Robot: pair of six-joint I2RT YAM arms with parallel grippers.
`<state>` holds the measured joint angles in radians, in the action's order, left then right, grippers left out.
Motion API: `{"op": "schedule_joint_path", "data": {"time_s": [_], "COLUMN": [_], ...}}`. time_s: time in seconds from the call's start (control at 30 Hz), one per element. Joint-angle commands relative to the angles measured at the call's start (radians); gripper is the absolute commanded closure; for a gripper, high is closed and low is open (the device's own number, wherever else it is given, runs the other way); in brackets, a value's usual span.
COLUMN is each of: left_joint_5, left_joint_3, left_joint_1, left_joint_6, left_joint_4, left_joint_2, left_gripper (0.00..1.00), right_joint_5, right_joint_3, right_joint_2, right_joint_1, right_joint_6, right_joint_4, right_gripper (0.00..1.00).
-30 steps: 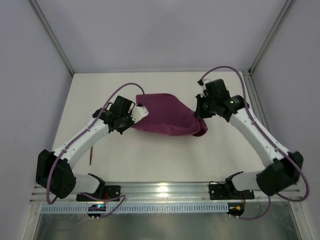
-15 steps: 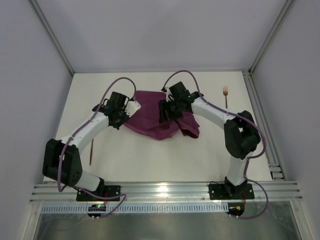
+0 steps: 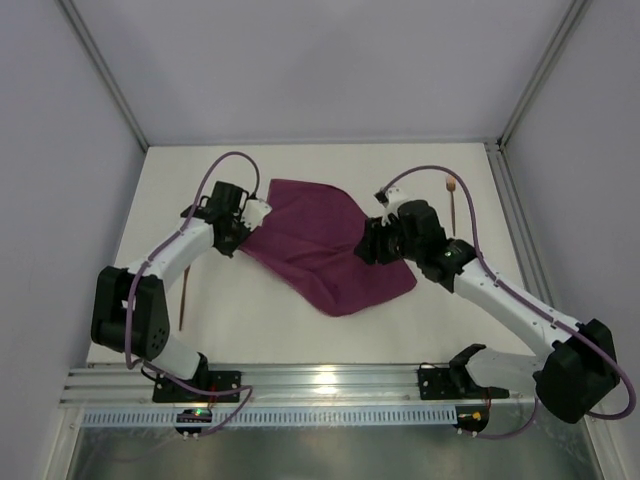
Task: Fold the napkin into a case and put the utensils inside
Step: Pick up the crumpled napkin from the center of the board.
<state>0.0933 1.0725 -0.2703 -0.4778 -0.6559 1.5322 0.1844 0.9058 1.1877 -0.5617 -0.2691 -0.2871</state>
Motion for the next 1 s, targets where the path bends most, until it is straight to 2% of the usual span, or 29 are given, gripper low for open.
{"op": "schedule_joint_path", "data": {"time_s": [0.0, 0.13, 0.2, 0.3, 0.33, 0.47, 0.53, 0.57, 0.67, 0.83, 0.97], "left_joint_5": [-0.029, -0.024, -0.020, -0.021, -0.026, -0.040, -0.050, -0.055, -0.061, -0.090, -0.090], "left_joint_3": [0.030, 0.027, 0.027, 0.032, 0.033, 0.037, 0.040, 0.041, 0.037, 0.038, 0.046], "left_joint_1": [0.011, 0.013, 0.011, 0.013, 0.013, 0.013, 0.013, 0.013, 0.013, 0.013, 0.013], "left_joint_6": [0.025, 0.030, 0.030, 0.033, 0.036, 0.039, 0.042, 0.044, 0.050, 0.062, 0.071], "left_joint_4": [0.027, 0.022, 0.021, 0.007, 0.004, -0.013, -0.037, -0.045, -0.054, -0.065, -0.074], "left_joint_2": [0.002, -0.009, -0.017, -0.041, -0.053, -0.109, -0.127, -0.133, -0.159, -0.187, -0.196], "left_gripper": [1.00, 1.00, 1.00, 1.00, 1.00, 1.00, 1.00, 1.00, 1.00, 1.00, 1.00], "right_joint_5": [-0.118, -0.177, -0.178, -0.261, -0.322, -0.413, -0.419, -0.418, -0.393, -0.261, -0.200], "right_joint_3": [-0.142, -0.316, -0.350, -0.381, -0.386, -0.369, -0.366, -0.370, -0.418, -0.516, -0.472], "right_joint_2": [-0.052, -0.092, -0.108, -0.118, -0.131, -0.146, -0.155, -0.169, -0.186, -0.154, 0.001], "right_joint_1": [-0.043, -0.116, -0.139, -0.158, -0.155, -0.100, -0.069, -0.043, 0.026, 0.111, 0.111], "right_joint_6": [-0.070, -0.156, -0.208, -0.270, -0.281, -0.317, -0.331, -0.340, -0.369, -0.397, -0.395], "right_joint_4": [0.040, 0.092, 0.111, 0.092, 0.063, -0.030, -0.078, -0.087, -0.087, 0.120, 0.210], "right_gripper": [0.57, 0.68, 0.70, 0.70, 0.63, 0.47, 0.43, 0.36, 0.26, 0.23, 0.27]}}
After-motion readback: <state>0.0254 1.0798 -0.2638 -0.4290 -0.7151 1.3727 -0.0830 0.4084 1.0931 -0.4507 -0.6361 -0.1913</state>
